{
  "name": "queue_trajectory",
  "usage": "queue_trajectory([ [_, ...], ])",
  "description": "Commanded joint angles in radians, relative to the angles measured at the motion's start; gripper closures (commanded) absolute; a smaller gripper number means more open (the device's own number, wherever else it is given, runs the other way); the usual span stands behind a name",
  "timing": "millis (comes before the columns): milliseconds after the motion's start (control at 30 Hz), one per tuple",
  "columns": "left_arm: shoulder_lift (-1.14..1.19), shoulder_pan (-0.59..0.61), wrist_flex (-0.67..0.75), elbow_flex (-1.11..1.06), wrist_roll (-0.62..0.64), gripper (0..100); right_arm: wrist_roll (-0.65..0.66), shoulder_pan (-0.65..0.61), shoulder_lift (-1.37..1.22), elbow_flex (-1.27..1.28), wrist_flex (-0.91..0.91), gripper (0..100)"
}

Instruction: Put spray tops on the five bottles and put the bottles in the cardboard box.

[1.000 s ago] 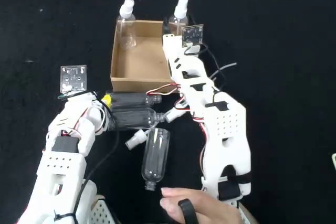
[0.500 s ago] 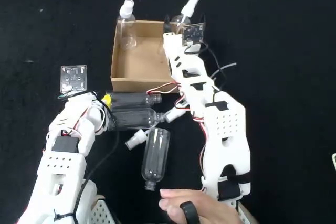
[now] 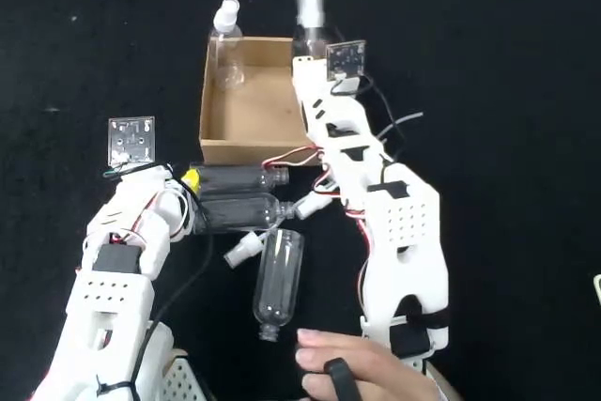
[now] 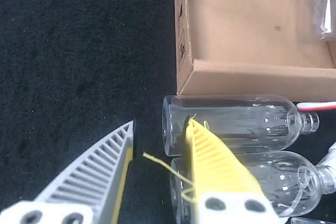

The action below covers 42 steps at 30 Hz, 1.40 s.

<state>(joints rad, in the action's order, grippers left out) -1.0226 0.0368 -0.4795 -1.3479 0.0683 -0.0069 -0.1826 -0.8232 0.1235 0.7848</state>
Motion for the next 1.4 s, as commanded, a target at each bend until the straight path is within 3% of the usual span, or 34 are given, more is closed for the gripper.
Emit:
queue_trajectory([
  [0, -0.018, -0.012, 0.023, 0.021, 0.002, 84, 0.011, 0.005, 0.022, -0.047, 0.083, 98.6],
  [433, -0.018, -0.01, 0.023, 0.021, 0.002, 84, 0.011, 0.008, 0.054, -0.016, 0.126, 98.2],
  [800, -0.018, -0.013, 0.023, 0.021, 0.002, 84, 0.011, 0.072, 0.337, 0.196, 0.11, 98.2],
  [900, -0.018, -0.013, 0.023, 0.021, 0.002, 84, 0.011, 0.074, 0.476, 0.274, -0.028, 98.2],
  [1000, -0.018, -0.013, 0.023, 0.021, 0.002, 84, 0.011, 0.103, 0.641, 0.3, -0.318, 96.6],
  [1200, -0.018, -0.015, 0.023, 0.021, 0.002, 84, 0.006, 0.089, 0.917, 0.297, -0.985, 71.4],
  [1267, -0.018, -0.015, 0.023, 0.021, 0.002, 84, 0.005, 0.063, 0.969, 0.297, -1.12, 67.9],
  [1367, -0.018, -0.015, 0.023, 0.021, 0.002, 84, 0.003, 0.006, 0.992, 0.297, -1.232, 70.1],
])
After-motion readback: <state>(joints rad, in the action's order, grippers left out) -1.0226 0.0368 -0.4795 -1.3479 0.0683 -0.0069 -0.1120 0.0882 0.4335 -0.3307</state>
